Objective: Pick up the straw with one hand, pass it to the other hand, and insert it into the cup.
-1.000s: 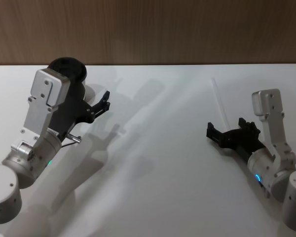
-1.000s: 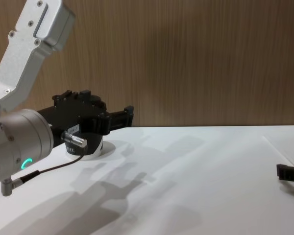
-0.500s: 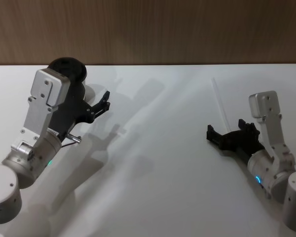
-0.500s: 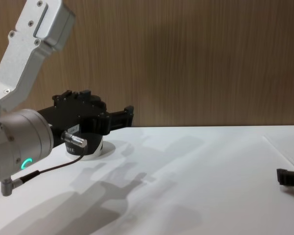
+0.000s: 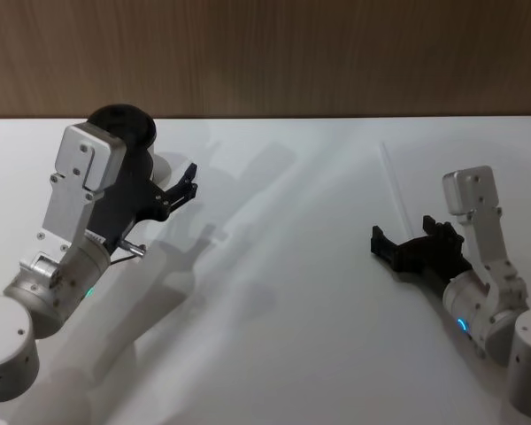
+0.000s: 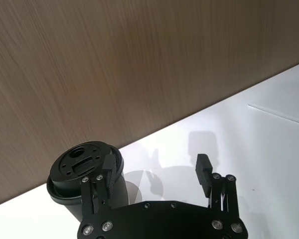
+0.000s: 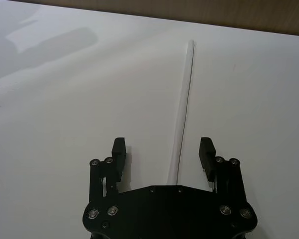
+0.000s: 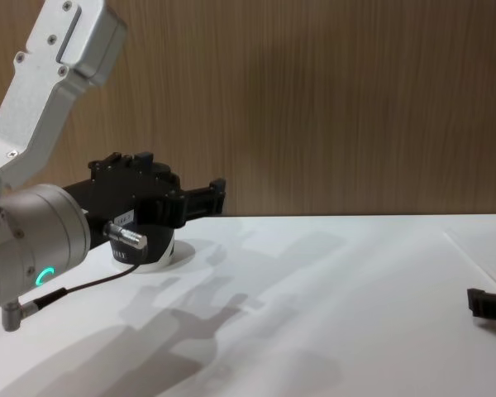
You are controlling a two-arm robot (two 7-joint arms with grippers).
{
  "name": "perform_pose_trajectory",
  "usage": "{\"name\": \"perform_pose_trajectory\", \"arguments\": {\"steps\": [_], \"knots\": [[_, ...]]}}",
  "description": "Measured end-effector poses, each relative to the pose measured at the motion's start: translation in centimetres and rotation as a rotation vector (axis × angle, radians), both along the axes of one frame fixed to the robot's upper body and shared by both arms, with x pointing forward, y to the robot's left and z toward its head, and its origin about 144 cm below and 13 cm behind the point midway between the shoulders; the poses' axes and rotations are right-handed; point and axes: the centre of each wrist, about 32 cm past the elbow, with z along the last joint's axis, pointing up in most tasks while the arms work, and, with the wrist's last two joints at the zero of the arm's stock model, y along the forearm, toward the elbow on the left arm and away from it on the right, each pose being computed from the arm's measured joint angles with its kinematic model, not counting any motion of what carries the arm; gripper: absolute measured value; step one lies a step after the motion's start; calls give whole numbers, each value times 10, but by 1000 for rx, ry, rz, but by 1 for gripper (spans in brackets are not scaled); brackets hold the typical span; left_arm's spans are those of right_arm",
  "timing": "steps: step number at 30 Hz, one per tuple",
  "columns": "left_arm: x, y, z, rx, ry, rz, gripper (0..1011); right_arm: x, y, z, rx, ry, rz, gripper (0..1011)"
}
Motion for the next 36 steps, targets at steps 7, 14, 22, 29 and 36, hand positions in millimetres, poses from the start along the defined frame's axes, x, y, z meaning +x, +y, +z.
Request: {"name": "perform_pose_trajectory", "arguments": {"steps": [7,14,22,29,36], "knots": [[0,0,0,0,0,0,1003,0,0,-1,-3,2,2,828],[0,0,0,0,0,0,1003,0,-1,-1,-6,4,2,786],[0,0,0,0,0,0,1003,0,-1,-2,-9,5,2,739],[0,0,0,0,0,0,1003,0,-1,-2,-9,7,1,695],[0,0,0,0,0,0,1003,0,-1,-2,-10,8,1,654]]}}
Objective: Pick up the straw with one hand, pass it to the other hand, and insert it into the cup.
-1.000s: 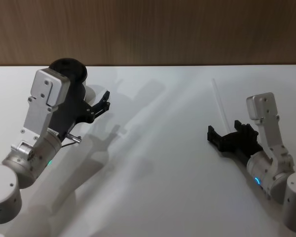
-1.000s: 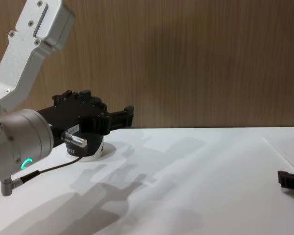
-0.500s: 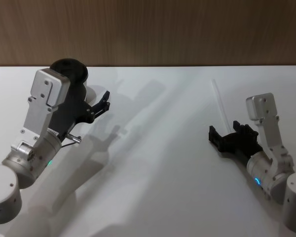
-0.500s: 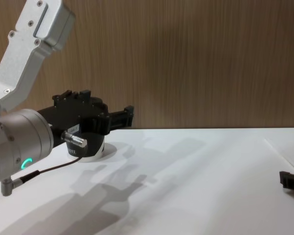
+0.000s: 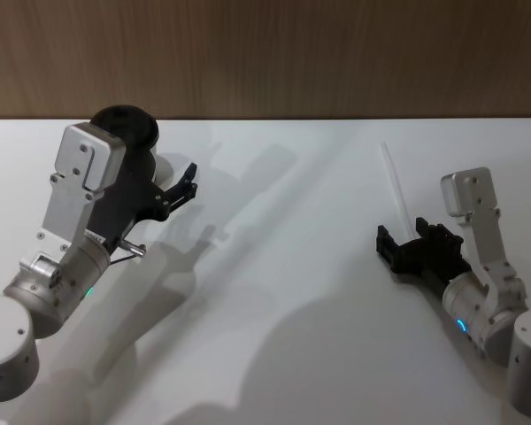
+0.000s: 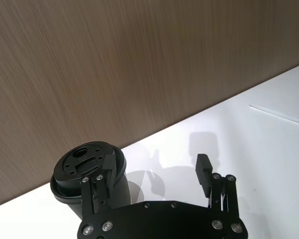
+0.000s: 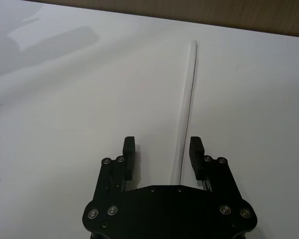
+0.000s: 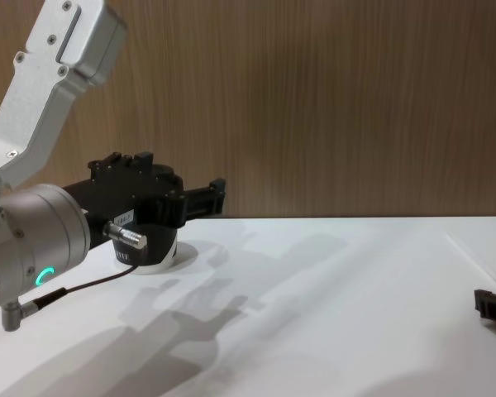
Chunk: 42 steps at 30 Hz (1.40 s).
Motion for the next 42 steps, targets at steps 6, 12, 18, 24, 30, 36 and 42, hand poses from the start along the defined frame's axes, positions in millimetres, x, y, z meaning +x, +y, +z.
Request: {"name": "perform_pose_trajectory", "arguments": {"steps": [6,12,18,24,30,36,42], "knots": [[0,0,0,0,0,0,1003,0,0,0,0,0,0,612],[0,0,0,0,0,0,1003,0,0,0,-1,1,0,574],[0,0,0,0,0,0,1003,0,0,0,-1,1,0,533],[0,0,0,0,0,0,1003,0,0,-1,-1,1,0,491],[0,0,0,0,0,0,1003,0,0,-1,-1,2,-1,449],[0,0,0,0,0,0,1003,0,0,-1,-1,2,-1,412],[0,0,0,0,0,0,1003,0,0,-1,-2,3,-1,370]]}}
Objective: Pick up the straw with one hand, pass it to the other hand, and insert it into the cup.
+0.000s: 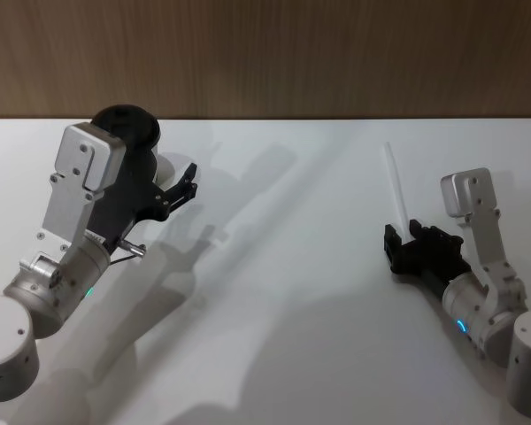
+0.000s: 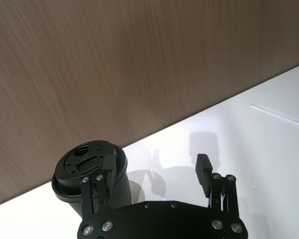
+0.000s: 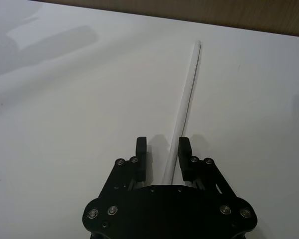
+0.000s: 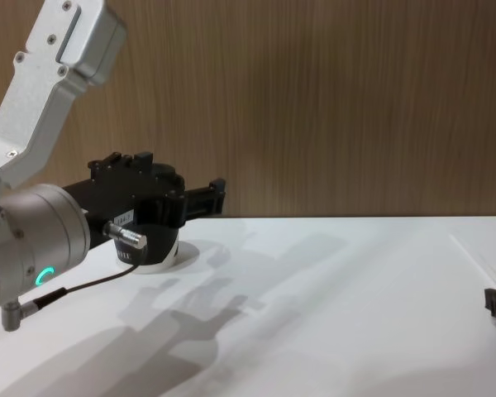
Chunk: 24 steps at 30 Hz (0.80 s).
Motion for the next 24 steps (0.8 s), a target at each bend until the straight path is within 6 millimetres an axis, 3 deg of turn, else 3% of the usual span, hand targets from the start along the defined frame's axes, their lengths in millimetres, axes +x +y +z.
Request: {"name": "perform_pose_trajectory", "arguments": {"steps": [24], "knots": [[0,0,0,0,0,0,1003,0,0,0,-1,2,0,218]]}}
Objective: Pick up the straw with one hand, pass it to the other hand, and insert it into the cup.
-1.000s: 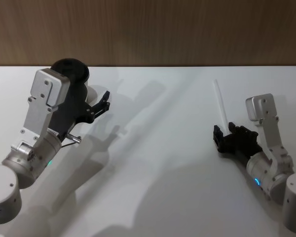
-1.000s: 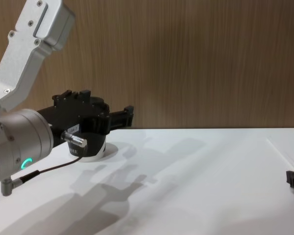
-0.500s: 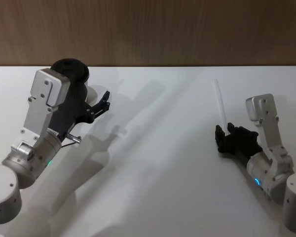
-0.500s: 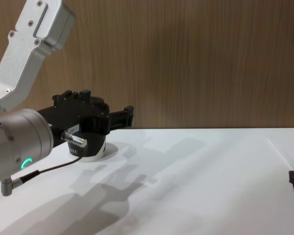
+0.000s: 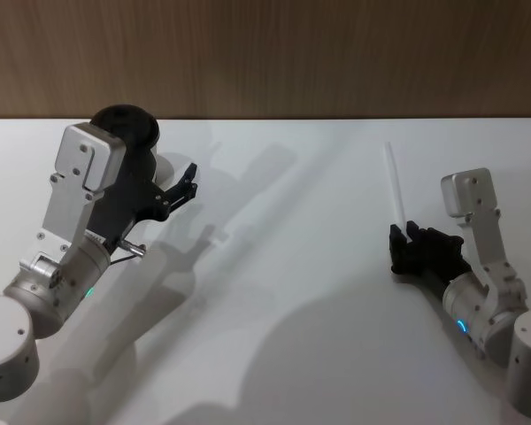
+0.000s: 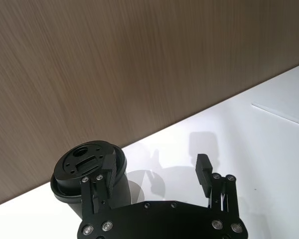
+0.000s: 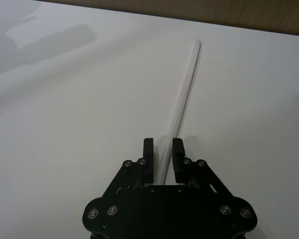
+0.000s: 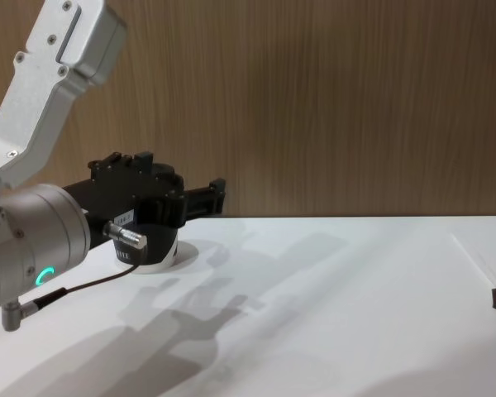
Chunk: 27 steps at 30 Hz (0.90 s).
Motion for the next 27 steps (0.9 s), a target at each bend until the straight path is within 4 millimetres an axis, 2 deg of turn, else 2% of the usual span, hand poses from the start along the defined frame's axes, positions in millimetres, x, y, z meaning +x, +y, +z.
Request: {"name": "perform_pose_trajectory", "arguments": {"steps": [27], "knots": [[0,0,0,0,0,0,1003,0,0,0,0,1,0,64]]}}
